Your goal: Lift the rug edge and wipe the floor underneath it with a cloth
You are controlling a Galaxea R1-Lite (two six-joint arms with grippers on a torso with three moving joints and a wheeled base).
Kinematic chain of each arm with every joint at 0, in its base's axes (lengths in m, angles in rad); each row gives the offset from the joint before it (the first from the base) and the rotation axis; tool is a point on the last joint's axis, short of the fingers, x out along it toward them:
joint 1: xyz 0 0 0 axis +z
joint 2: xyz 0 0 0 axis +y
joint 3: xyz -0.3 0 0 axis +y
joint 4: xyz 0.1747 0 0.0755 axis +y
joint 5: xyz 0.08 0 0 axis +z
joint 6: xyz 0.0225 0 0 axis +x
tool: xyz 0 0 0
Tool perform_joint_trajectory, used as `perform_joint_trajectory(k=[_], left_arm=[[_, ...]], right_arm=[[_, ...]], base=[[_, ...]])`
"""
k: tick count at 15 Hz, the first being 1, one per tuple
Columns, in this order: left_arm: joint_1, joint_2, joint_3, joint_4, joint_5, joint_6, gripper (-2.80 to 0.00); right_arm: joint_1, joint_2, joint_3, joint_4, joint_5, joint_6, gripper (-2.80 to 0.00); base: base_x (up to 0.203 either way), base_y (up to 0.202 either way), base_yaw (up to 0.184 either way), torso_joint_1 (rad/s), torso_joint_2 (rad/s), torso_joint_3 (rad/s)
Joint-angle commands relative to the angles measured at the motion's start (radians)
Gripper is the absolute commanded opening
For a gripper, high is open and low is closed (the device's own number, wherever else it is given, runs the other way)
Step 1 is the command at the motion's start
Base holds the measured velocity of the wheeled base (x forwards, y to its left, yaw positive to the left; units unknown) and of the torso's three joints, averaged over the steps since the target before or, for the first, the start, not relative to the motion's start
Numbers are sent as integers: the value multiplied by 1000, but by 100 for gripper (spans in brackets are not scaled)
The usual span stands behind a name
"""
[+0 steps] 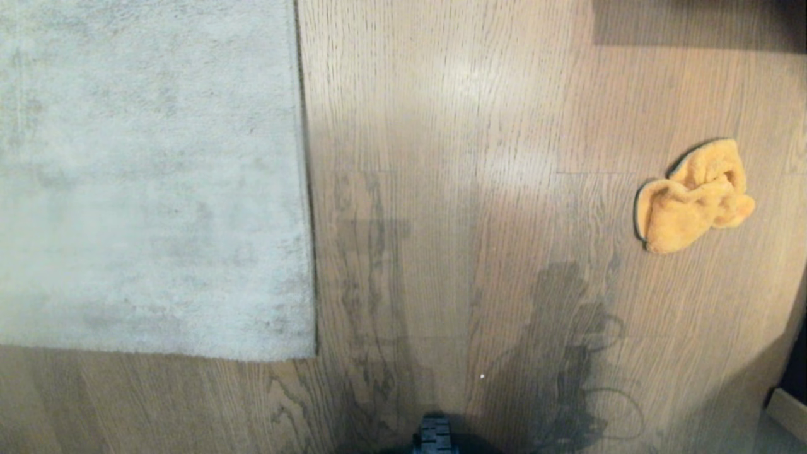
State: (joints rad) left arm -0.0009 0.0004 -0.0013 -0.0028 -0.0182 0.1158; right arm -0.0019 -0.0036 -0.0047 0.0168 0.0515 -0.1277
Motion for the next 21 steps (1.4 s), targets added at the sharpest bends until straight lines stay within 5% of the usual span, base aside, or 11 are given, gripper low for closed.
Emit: perform_joint_trajectory(k=[1, 21], left_arm=[[1, 0, 1, 0, 0, 1, -280], [0, 0, 0, 4, 3, -45, -280]], right_arm=[[0, 4, 0, 0, 1, -1, -280], [-1, 4, 0, 0, 1, -1, -280]], base=[[0, 0, 0, 0, 0, 0], [0, 0, 0, 0, 0, 0]])
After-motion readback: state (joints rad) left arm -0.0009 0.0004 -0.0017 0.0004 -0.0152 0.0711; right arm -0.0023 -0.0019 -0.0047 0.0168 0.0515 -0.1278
